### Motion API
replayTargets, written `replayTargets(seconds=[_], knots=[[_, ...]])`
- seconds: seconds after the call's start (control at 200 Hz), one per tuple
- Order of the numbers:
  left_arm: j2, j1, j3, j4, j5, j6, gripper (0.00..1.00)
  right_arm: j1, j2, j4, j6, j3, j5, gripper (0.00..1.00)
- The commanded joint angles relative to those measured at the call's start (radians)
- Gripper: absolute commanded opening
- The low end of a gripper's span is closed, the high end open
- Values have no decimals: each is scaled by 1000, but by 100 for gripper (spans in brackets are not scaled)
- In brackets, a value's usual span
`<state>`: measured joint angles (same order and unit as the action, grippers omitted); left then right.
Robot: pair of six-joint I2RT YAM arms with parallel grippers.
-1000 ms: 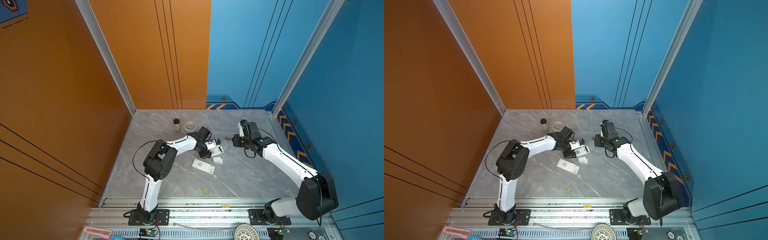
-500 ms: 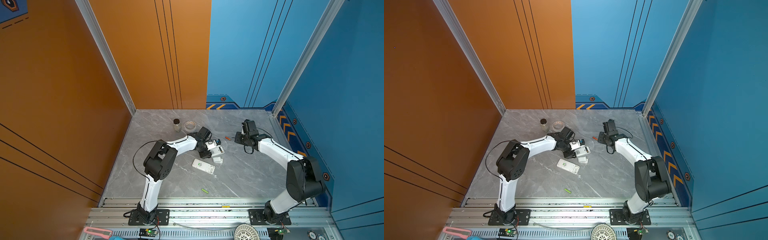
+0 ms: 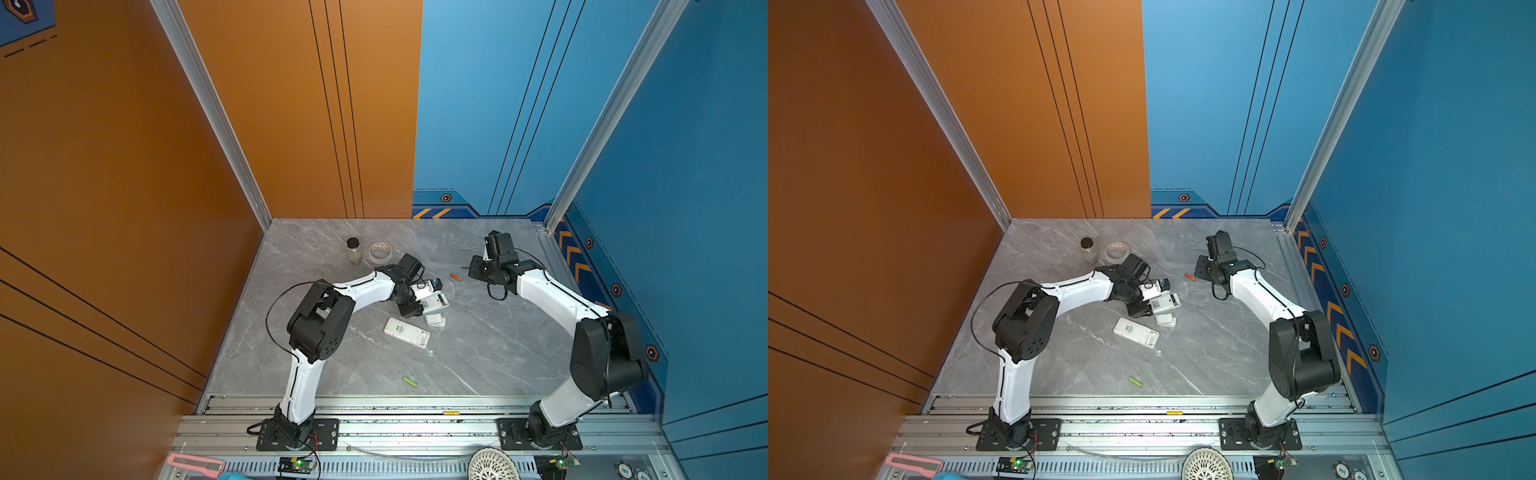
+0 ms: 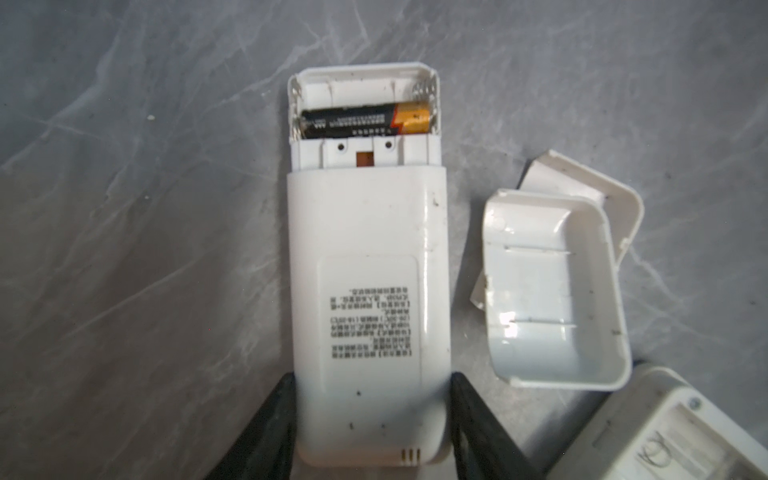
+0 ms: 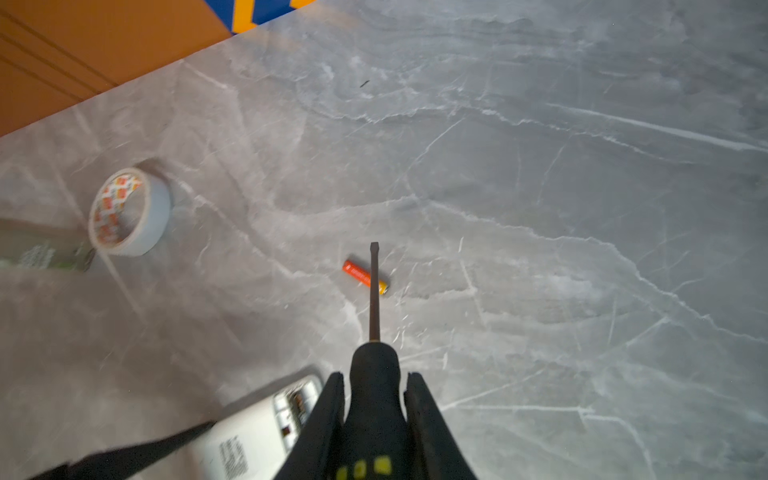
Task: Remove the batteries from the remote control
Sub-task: 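Bring the screwdriver tip back down to the black battery's end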
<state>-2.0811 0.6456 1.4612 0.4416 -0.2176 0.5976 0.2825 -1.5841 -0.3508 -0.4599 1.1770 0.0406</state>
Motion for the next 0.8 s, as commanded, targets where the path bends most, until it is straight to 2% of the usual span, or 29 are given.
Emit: replayTargets(seconds=[0.0, 0.145, 0.505, 0.796], knots=[[-27, 35, -22, 71, 12, 30, 0, 47, 67, -176, 47, 9, 96, 0], [-30, 34, -19, 68, 12, 34, 0, 106, 100, -258, 106, -13, 126, 0], [-23, 40, -24, 68, 23, 41, 0, 147, 153, -448, 211, 26, 140, 0], [-23, 43, -25, 63, 27, 44, 0, 150, 143, -439, 224, 31, 126, 0]])
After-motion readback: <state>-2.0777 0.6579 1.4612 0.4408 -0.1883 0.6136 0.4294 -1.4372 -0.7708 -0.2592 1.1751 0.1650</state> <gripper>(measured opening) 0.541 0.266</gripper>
